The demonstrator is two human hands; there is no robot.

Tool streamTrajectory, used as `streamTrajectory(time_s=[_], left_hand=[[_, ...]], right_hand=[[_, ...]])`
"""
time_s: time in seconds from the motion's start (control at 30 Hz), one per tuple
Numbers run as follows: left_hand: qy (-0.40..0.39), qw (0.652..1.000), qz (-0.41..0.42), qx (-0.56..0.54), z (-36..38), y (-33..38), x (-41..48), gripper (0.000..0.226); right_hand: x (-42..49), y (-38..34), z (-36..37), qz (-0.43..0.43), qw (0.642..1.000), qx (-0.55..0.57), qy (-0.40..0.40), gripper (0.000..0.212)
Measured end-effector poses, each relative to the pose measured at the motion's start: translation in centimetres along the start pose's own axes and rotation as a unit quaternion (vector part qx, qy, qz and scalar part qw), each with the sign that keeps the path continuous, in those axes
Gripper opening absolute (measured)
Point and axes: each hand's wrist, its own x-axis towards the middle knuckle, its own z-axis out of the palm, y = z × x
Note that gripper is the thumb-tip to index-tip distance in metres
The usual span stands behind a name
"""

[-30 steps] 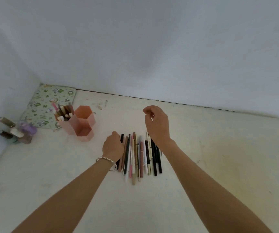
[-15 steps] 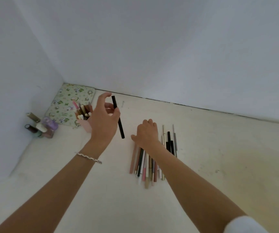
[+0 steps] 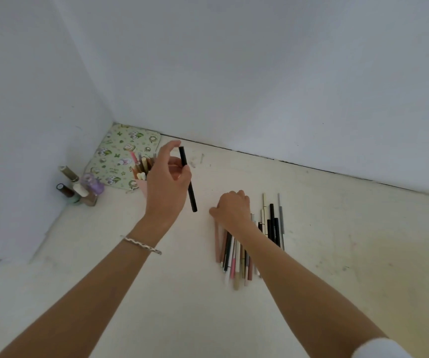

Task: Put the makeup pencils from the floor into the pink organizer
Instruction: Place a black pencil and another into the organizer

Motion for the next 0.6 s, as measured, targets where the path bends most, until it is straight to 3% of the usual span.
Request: streamTrajectory(time_s=[0.1, 0.17, 0.23, 0.3, 0.4, 0.6], left_hand=[[0.111, 0.992, 0.046, -0.022, -2.6, 0.6, 1.8, 0.044], [0.190, 0.980, 0.060, -0.027, -4.6, 0.6, 3.4, 0.042], [0.218, 0.974, 0.059, -0.025, -6.0, 0.2, 4.3, 0.041], [0.207, 0.976, 0.063, -0.007, -6.3, -0.6, 4.6, 0.041], [0.177, 0.979, 0.082, 0.049, -6.0, -2.5, 4.5, 0.039], [0.120, 0.965, 0.100, 0.210, -6.4, -7.0, 3.0, 0.021]], right_hand=[[1.3, -0.3, -3.7, 0.072, 0.962, 0.259, 0.042, 0.023], [1.8, -0.8, -7.1, 0.070, 0.920, 0.359, 0.137, 0.015], [1.6, -1.8, -10.2, 0.031, 0.864, 0.436, 0.250, 0.009], [1.0, -3.2, -12.4, -0.026, 0.824, 0.465, 0.322, 0.009], [0.1, -5.1, -14.0, -0.091, 0.806, 0.458, 0.364, 0.008], [-0.9, -7.7, -13.8, -0.155, 0.780, 0.490, 0.357, 0.005]])
